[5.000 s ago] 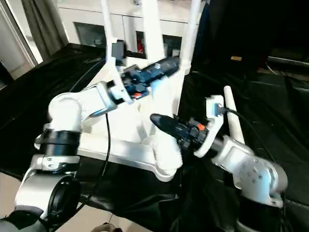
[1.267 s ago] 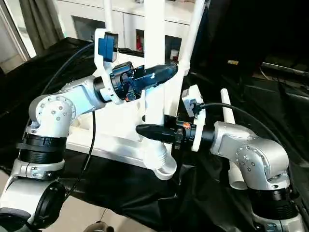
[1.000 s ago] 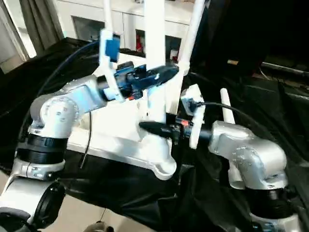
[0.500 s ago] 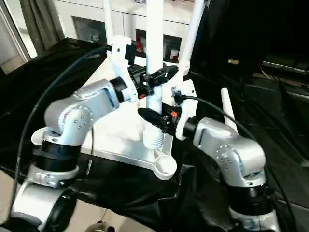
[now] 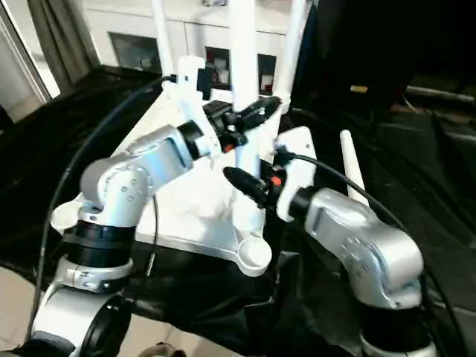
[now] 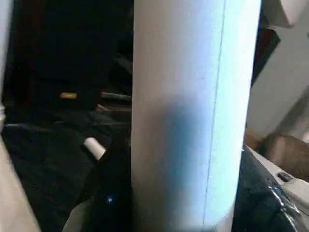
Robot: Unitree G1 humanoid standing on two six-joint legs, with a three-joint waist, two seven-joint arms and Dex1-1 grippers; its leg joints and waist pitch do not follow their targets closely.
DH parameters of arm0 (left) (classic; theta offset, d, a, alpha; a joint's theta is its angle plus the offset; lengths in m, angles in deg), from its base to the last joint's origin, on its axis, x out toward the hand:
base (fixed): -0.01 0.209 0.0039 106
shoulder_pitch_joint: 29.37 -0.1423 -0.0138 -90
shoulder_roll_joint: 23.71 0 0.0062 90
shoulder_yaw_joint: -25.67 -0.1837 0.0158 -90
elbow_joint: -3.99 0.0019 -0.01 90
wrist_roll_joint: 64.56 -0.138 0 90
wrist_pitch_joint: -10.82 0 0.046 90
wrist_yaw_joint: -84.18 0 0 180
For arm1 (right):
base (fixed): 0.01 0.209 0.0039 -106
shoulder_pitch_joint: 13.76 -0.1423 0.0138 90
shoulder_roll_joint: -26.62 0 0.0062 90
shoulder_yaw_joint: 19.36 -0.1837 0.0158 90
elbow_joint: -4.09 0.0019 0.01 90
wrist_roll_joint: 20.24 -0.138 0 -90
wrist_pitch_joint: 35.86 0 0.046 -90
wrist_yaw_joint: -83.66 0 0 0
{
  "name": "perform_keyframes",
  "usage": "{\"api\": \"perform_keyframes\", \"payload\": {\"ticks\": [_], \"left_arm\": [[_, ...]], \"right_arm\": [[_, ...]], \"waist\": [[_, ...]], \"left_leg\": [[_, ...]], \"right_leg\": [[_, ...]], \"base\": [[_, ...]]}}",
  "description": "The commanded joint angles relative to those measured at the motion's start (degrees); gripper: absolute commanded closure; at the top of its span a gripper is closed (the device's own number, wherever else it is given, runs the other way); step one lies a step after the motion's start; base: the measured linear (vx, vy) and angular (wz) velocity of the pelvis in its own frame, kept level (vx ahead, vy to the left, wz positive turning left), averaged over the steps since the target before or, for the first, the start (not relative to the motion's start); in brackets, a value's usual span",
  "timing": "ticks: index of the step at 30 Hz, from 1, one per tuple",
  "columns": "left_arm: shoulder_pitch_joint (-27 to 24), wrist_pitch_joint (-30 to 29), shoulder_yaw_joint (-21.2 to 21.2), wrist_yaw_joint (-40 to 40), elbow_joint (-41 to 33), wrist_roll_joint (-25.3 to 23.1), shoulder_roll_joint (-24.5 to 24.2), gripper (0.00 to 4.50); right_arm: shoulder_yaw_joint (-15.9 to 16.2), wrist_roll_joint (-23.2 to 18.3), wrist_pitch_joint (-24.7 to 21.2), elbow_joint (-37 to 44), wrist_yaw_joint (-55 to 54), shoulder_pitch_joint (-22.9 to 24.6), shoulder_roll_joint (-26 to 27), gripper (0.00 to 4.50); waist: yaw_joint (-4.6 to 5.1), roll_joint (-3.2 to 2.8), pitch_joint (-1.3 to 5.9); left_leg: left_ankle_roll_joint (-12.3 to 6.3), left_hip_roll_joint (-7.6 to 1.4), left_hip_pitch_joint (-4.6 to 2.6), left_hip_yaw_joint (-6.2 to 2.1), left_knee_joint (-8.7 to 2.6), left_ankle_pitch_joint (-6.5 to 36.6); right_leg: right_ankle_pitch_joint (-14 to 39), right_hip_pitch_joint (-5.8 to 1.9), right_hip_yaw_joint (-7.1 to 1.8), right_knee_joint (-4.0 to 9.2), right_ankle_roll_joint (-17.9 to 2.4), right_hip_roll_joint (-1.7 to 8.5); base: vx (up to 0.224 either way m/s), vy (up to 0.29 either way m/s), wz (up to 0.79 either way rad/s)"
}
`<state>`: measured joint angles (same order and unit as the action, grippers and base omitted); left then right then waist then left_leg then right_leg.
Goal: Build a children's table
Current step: Pick table leg
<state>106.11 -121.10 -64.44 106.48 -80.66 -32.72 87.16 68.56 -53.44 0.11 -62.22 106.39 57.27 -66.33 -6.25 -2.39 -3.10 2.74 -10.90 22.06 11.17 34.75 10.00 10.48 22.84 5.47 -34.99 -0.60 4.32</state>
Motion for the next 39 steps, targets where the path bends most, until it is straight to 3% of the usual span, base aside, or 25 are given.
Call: {"api": "perform_keyframes", "payload": {"ticks": [1, 3, 5, 7, 8, 9, 10, 11, 12, 13, 14, 15, 16, 20, 22, 23, 24, 25, 26, 27, 29, 33, 35, 36, 39], "left_arm": [[0.32, 1.51, -0.68, 0.94, 0.41, -0.45, -0.15, 2.68], [-0.03, 2.72, -1.15, 1.88, 0.47, -0.86, -0.26, 2.68], [-0.21, 3.35, -1.28, 2.27, 0.45, -1.13, -0.37, 2.68], [-0.56, 4.48, -1.32, 2.37, 0.50, -1.63, -0.35, 2.68], [-0.68, 4.84, -1.28, 2.31, 0.55, -1.77, -0.30, 2.69], [-1.00, 5.50, -1.31, 2.36, 0.35, -2.06, -0.44, 2.69], [-1.33, 6.10, -1.24, 2.37, 0.11, -2.31, -0.61, 2.69], [-1.76, 6.79, -1.19, 2.31, -0.11, -2.68, -0.86, 2.69], [-1.90, 6.99, -1.17, 2.22, -0.15, -2.82, -1.01, 2.69], [-1.94, 7.12, -1.21, 2.18, -0.08, -2.91, -1.02, 2.69], [-1.97, 7.16, -1.27, 2.24, -0.12, -2.96, -1.11, 2.69], [-1.99, 6.98, -1.59, 2.85, -0.66, -3.07, -1.96, 2.69], [-1.96, 6.80, -1.66, 3.08, -0.88, -3.03, -2.29, 2.69], [-1.11, 5.43, -0.97, 3.92, -1.49, -2.16, -4.15, 2.69], [-0.14, 4.87, -0.73, 4.38, -1.68, -2.20, -5.71, 2.69], [0.39, 4.75, -0.63, 4.71, -1.58, -2.21, -6.56, 2.69], [0.39, 4.75, -0.63, 4.71, -1.58, -2.21, -6.56, 2.69], [0.91, 4.57, -0.53, 5.06, -1.46, -2.22, -7.38, 2.69], [1.35, 4.37, -0.44, 5.34, -1.36, -2.21, -8.01, 2.69], [1.81, 4.12, -0.33, 5.64, -1.24, -2.10, -8.62, 2.69], [2.54, 3.74, -0.33, 6.26, -1.06, -1.90, -9.61, 2.69], [2.83, 2.97, -0.72, 7.94, -0.85, -0.93, -10.55, 2.69], [2.76, 3.03, -0.77, 8.23, -0.67, -0.81, -10.60, 2.69], [2.38, 3.82, -1.05, 9.16, 0.09, -0.76, -10.60, 2.69], [2.72, 4.22, -0.98, 9.88, 0.96, -0.33, -10.53, 2.69]], "right_arm": [[-1.36, -0.09, -2.03, 3.05, -1.40, 0.47, -1.02, 2.64], [-2.20, -0.68, -3.50, 4.76, -1.87, 0.88, -1.77, 2.64], [-2.60, -1.06, -4.37, 5.49, -2.14, 0.96, -2.07, 2.64], [-3.48, -1.88, -6.16, 6.92, -2.28, 1.20, -3.03, 2.64], [-3.76, -2.13, -6.76, 7.36, -2.27, 1.28, -3.39, 2.64], [-4.09, -2.54, -7.63, 7.83, -2.16, 1.24, -4.15, 2.64], [-4.28, -2.84, -8.41, 8.12, -2.02, 1.04, -4.91, 2.64], [-4.39, -3.19, -9.39, 8.30, -1.82, 0.59, -5.83, 2.64], [-4.36, -3.33, -9.85, 8.33, -1.80, 0.27, -6.13, 2.64], [-4.38, -3.38, -9.97, 8.28, -1.74, 0.18, -6.27, 2.64], [-4.37, -3.43, -10.10, 8.26, -1.75, 0.03, -6.29, 2.64], [-4.33, -3.88, -11.05, 8.01, -2.02, -1.25, -6.06, 2.64], [-4.33, -4.07, -11.43, 7.90, -2.14, -1.78, -5.89, 2.64], [-2.33, -3.56, -10.27, 6.35, -2.39, -2.88, -3.83, 2.64], [-1.43, -3.52, -8.84, 5.41, -2.47, -3.01, -2.73, 2.64], [-1.13, -3.58, -8.36, 5.08, -2.53, -3.13, -2.26, 2.64], [-1.13, -3.58, -8.36, 5.08, -2.53, -3.13, -2.26, 2.64], [-0.88, -3.52, -7.71, 4.72, -2.51, -3.11, -1.79, 2.64], [-0.80, -3.45, -7.11, 4.30, -2.53, -3.03, -1.27, 2.64], [-0.82, -3.32, -6.60, 3.78, -2.62, -3.05, -0.57, 2.64], [-0.52, -2.73, -5.10, 2.38, -2.70, -2.68, 1.11, 2.64], [1.77, -1.82, -2.32, 0.23, -2.50, -1.75, 3.33, 2.64], [2.17, -1.76, -1.97, -0.05, -2.36, -1.70, 3.46, 2.64], [3.50, -1.32, -0.90, -0.82, -1.69, -1.58, 3.44, 2.64], [4.27, -0.67, 0.08, -1.43, -0.61, -1.87, 3.03, 2.64]], "waist": [[0.38, 0.80, 4.38], [1.18, 2.39, 4.31], [1.31, 2.23, 4.33], [2.10, 4.39, 4.19], [1.80, 3.58, 4.30], [2.51, 5.65, 4.14], [2.25, 4.52, 3.95], [3.00, 7.31, 4.11], [2.71, 6.51, 4.06], [3.31, 7.28, 3.91], [3.24, 6.89, 3.89], [3.52, 8.21, 3.92], [3.62, 8.03, 3.91], [3.62, 8.60, 3.73], [3.03, 7.61, 3.73], [2.70, 6.72, 3.72], [2.75, 7.33, 3.77], [2.29, 6.71, 3.79], [2.33, 6.82, 3.75], [1.92, 5.65, 3.81], [1.87, 5.99, 3.81], [0.84, 4.66, 3.85], [0.77, 4.62, 3.87], [0.65, 4.15, 3.89], [0.78, 3.72, 3.92]], "left_leg": [[-1.28, -1.60, -0.66, -1.40, -3.25, 7.23], [-1.96, -1.66, -0.56, -1.10, -3.24, 6.26], [-2.19, -1.64, -0.56, -1.16, -3.21, 5.99], [-2.66, -1.59, -0.39, -0.82, -3.18, 5.83], [-2.59, -1.62, -0.42, -1.01, -3.16, 5.20], [-2.75, -1.65, -0.37, -0.62, -3.12, 5.84], [-2.35, -1.84, -0.68, -0.90, -3.35, 5.84], [-2.31, -2.04, -0.57, -0.78, -3.33, 6.34], [-1.93, -2.19, -0.78, -1.02, -3.45, 6.27], [-1.48, -2.34, -0.75, -0.93, -3.47, 7.01], [-1.00, -2.48, -0.98, -1.11, -3.58, 7.56], [-0.34, -2.66, -1.03, -1.22, -3.62, 7.97], [0.30, -2.81, -1.20, -1.40, -3.73, 8.13], [1.89, -2.89, -1.42, -1.43, -3.76, 9.41], [2.69, -2.73, -1.32, -1.56, -3.87, 9.80], [3.33, -2.72, -1.40, -1.71, -3.99, 10.19], [3.38, -2.71, -1.42, -1.54, -3.91, 10.34], [3.75, -2.69, -1.53, -1.68, -3.99, 10.38], [3.91, -2.62, -1.35, -1.61, -4.01, 10.57], [4.23, -2.61, -1.47, -1.83, -4.12, 10.67], [4.31, -2.40, -1.34, -1.69, -4.12, 12.01], [3.48, -2.38, -1.28, -1.61, -4.07, 10.43], [3.26, -2.35, -1.28, -1.55, -4.11, 10.20], [3.24, -2.36, -1.30, -1.57, -4.10, 10.04], [3.58, -2.43, -1.39, -1.62, -4.21, 11.26]], "right_leg": [[14.65, -3.40, -2.94, 5.21, -4.87, 3.56], [15.34, -3.34, -3.07, 5.33, -4.24, 3.39], [15.82, -3.34, -3.05, 5.19, -4.27, 3.53], [18.06, -3.31, -3.07, 5.34, -3.05, 3.45], [17.87, -3.36, -3.10, 4.94, -2.97, 3.63], [19.40, -3.10, -3.07, 5.52, -1.85, 3.42], [19.75, -2.84, -3.09, 5.43, -1.65, 3.60], [20.17, -2.93, -3.00, 5.42, -0.61, 3.54], [19.93, -2.87, -3.00, 5.03, -0.72, 3.74], [20.37, -2.52, -3.04, 5.50, -0.17, 3.71], [20.64, -2.42, -3.02, 5.40, -0.10, 3.84], [20.36, -2.36, -3.00, 5.41, 0.16, 3.95], [19.32, -2.26, -3.09, 5.28, -0.07, 4.00], [16.80, -2.09, -3.33, 5.14, -1.65, 4.24], [15.81, -2.27, -3.44, 4.87, -2.37, 4.39], [15.03, -2.35, -3.44, 4.72, -2.72, 4.40], [14.59, -2.32, -3.47, 5.01, -2.70, 4.21], [13.51, -2.48, -3.46, 4.56, -3.30, 4.29], [12.49, -2.51, -3.50, 4.60, -3.71, 4.21], [11.68, -2.65, -3.44, 4.29, -4.24, 4.30], [11.33, -2.78, -3.40, 4.46, -5.01, 4.21], [11.16, -3.03, -3.54, 4.20, -6.36, 4.45], [11.20, -3.06, -3.51, 4.23, -6.54, 4.29], [11.12, -3.06, -3.53, 4.21, -6.64, 4.33], [11.36, -3.00, -3.48, 4.34, -6.69, 4.27]], "base": [[0.000, 0.000, 0.00], [0.000, 0.000, 0.00], [0.000, 0.000, 0.00], [0.000, 0.000, 0.00], [0.000, 0.000, 0.00], [0.000, 0.000, 0.00], [0.000, 0.000, 0.00], [0.000, 0.000, 0.00], [0.000, 0.000, 0.00], [0.000, 0.000, 0.00], [0.000, 0.000, 0.00], [0.000, 0.000, 0.00], [0.000, 0.000, 0.00], [0.000, 0.000, 0.00], [0.000, 0.000, 0.00], [0.000, 0.000, 0.00], [0.000, 0.000, 0.00], [0.000, 0.000, 0.00], [0.000, 0.000, 0.00], [0.000, 0.000, 0.00], [0.000, 0.000, 0.00], [0.000, 0.000, 0.00], [0.000, 0.000, 0.00], [0.000, 0.000, 0.00], [0.000, 0.000, 0.00]]}}
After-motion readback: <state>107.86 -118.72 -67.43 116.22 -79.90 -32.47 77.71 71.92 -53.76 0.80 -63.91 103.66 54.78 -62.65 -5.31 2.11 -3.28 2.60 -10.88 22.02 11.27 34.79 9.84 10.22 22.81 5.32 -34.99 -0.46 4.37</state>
